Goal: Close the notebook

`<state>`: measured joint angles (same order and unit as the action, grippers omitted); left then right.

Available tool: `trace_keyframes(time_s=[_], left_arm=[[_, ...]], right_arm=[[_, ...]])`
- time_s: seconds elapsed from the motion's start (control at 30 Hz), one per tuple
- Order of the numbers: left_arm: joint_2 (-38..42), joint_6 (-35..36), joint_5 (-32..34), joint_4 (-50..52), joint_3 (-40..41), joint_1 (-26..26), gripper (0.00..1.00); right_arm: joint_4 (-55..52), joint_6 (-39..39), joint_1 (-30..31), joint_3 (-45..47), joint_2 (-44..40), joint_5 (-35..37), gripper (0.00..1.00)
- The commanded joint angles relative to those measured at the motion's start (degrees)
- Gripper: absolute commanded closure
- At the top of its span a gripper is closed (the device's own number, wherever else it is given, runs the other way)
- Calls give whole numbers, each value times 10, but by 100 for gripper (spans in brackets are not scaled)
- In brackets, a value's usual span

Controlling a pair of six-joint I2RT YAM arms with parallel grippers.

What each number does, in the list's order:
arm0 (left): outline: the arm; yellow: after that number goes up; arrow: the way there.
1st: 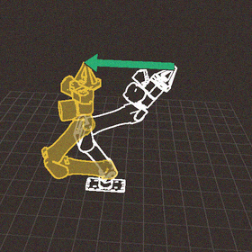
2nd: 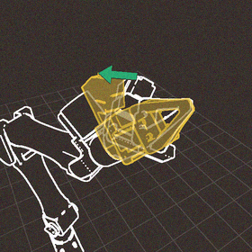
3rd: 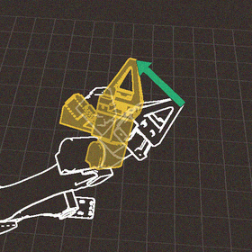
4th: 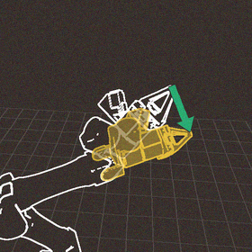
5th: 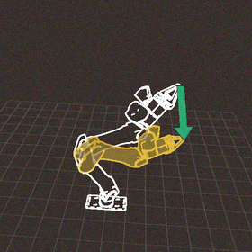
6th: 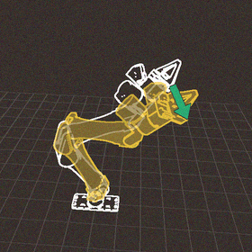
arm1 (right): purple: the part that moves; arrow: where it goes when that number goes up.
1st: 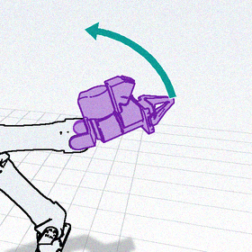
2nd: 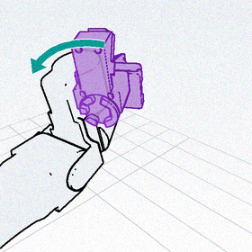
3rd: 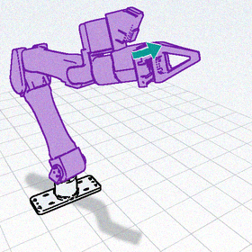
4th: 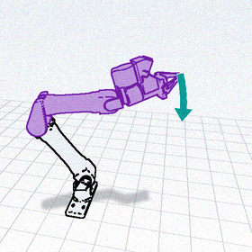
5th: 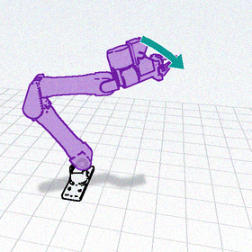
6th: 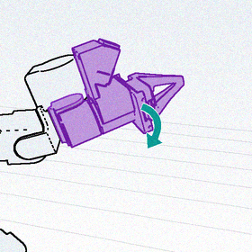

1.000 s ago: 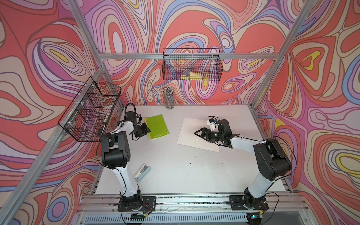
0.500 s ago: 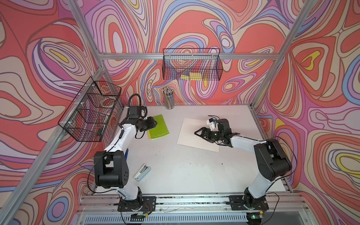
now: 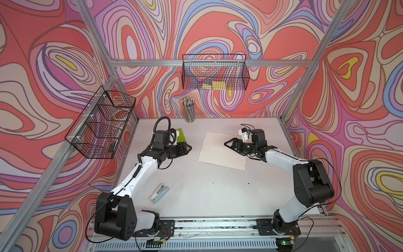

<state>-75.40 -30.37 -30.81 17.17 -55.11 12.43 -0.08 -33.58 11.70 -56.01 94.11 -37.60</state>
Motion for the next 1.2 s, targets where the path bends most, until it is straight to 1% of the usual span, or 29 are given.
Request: trace_keyframes(time_s=[0.0,0.07,0.1,0.2,0.27,0.4,0.53,0.67,0.87,1.03,1.17], left_arm=[[11,-54,-7,-66,34,23,34],[15,-94,-4,-117,64,44,27],[15,-115,0,-140,76,54,26],[3,-190,23,-245,123,96,26],[-24,-227,39,-306,141,131,26],[-91,-262,68,-366,137,199,27],[-134,-319,121,-426,146,237,28],[-150,-385,170,-475,165,252,34],[-128,-479,281,-492,211,271,43],[-130,-515,315,-495,216,274,46],[-162,-542,321,-530,217,274,47]], right_arm=[[-26,27,-27,7,-25,-14,2],[-39,39,-45,12,-36,-17,2],[-42,44,-52,16,-40,-17,2],[-46,52,-77,29,-48,-21,2],[-44,56,-89,38,-46,-22,2],[-32,50,-105,55,-35,-27,2],[-11,42,-108,73,-32,-28,2],[30,17,-108,90,-23,-37,2],[79,-13,-108,109,-8,-31,2],[100,-29,-108,119,2,-20,2],[123,-46,-107,125,15,-20,2]])
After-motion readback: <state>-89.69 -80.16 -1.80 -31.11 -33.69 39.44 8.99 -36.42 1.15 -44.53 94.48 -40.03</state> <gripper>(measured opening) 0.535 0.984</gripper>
